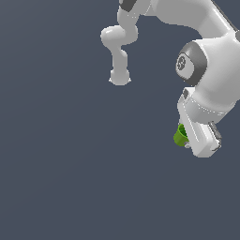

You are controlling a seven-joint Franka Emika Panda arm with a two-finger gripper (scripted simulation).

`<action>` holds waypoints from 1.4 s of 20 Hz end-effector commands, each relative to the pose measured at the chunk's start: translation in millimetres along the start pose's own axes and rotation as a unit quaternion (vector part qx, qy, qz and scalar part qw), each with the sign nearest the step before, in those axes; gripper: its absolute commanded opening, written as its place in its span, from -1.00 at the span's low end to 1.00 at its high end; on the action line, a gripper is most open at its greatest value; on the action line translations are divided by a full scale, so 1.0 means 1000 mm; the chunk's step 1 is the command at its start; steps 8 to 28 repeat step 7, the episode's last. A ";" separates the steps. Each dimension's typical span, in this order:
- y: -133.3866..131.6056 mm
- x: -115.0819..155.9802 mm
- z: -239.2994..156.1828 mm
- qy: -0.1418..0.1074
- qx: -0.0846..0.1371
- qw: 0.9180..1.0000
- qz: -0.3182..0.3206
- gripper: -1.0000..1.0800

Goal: Pick up the object and move it to a goal position.

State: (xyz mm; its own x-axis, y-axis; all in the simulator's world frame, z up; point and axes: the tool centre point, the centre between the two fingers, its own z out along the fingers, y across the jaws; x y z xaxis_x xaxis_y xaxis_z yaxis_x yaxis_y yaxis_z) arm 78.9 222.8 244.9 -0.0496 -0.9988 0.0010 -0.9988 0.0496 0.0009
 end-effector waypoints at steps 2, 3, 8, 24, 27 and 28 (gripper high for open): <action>-0.002 -0.006 -0.006 0.000 0.001 1.000 0.000 -1.00; -0.003 -0.007 -0.007 0.000 0.001 1.000 0.000 -1.00; -0.003 -0.009 -0.008 0.000 0.000 1.000 0.000 -1.00; -0.003 -0.009 -0.008 0.000 0.000 1.000 0.000 -1.00; -0.003 -0.009 -0.008 0.000 0.000 1.000 0.000 -1.00; -0.003 -0.009 -0.008 0.000 0.000 1.000 0.000 -1.00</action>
